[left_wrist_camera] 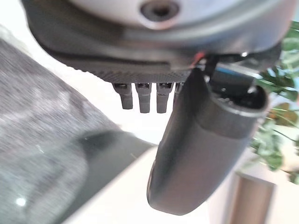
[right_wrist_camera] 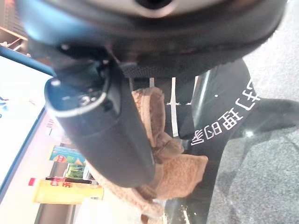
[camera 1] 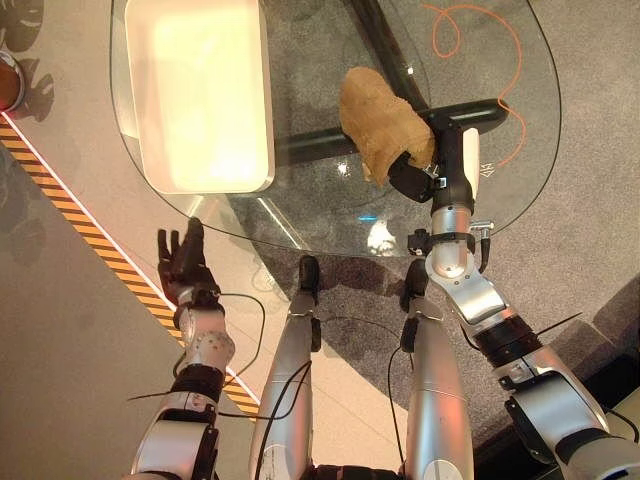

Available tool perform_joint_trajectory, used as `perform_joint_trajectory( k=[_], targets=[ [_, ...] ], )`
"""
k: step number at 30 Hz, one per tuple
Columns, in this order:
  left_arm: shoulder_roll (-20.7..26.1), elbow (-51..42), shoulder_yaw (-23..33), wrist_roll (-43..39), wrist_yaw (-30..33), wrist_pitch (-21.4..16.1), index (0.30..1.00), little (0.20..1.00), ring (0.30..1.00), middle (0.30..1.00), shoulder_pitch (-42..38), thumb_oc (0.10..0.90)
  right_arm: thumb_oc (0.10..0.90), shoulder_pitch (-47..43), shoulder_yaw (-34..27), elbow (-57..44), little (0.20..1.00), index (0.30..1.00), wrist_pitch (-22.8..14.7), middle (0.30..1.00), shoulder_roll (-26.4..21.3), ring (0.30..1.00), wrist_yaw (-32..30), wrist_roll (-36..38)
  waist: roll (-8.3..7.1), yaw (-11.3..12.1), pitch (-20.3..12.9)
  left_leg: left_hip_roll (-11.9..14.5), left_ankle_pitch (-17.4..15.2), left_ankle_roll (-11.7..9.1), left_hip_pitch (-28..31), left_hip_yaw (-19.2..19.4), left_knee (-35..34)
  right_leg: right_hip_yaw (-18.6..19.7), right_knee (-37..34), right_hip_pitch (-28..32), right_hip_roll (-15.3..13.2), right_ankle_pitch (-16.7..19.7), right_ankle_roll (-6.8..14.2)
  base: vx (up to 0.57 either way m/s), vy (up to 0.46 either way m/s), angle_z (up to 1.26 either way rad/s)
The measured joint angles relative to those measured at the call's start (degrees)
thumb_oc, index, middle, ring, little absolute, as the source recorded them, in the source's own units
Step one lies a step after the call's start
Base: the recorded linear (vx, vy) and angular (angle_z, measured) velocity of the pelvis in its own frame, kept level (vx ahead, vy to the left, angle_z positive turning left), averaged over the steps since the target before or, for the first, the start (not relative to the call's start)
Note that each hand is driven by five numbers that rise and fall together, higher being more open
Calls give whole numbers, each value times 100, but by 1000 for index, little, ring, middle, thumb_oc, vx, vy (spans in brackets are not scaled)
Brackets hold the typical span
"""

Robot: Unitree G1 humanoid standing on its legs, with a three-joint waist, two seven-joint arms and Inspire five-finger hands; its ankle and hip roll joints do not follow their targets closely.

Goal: Wipe the table with a cloth and put it in the basket.

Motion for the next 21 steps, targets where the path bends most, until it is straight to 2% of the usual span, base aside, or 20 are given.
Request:
perform_joint_trajectory(
  k=[6, 9, 13, 16, 21],
  targets=[
    [135, -364, 245, -213, 148, -474, 900, 900, 900, 900, -197, 800, 100, 6, 0, -110, 200, 300, -72, 300, 7, 300, 124, -18, -10, -94, 5, 7, -4, -4, 0, 2, 0, 1, 4, -2, 5, -4, 0, 0, 0, 0],
    [82, -873, 233, -194, 127, -675, 900, 900, 900, 900, -153, 800, 100, 28, -13, -238, 200, 300, -75, 300, -3, 300, 211, -18, -34, -99, 10, 11, -6, -7, -3, 3, -5, 2, 8, -13, 9, -7, -2, 0, 0, 0],
    [-125, -1517, 158, 284, 111, -833, 900, 900, 900, 900, -142, 800, 100, 159, -19, -510, 200, 300, -99, 300, 21, 300, 370, -21, -55, -86, 10, 12, -10, -11, -6, 2, -5, 2, 39, -24, 9, -31, -1, 7, -29, 1],
    [-382, -2142, 85, 882, 119, -847, 900, 900, 900, 900, -109, 800, 100, 208, -29, -550, 200, 300, -173, 300, 99, 300, 537, -45, -62, -85, 10, 13, -12, -13, -8, -1, -9, 1, 68, -41, 9, -53, -1, 6, -24, 0],
    [-424, -2776, -248, 1322, 97, -763, 900, 900, 900, 900, -79, 800, 100, 229, -47, -551, 200, 300, -186, 300, 135, 300, 791, -85, -63, -99, 11, 15, -13, -15, -8, -1, -23, 2, 83, -58, 12, -71, -2, 0, 0, 0]
  ],
)
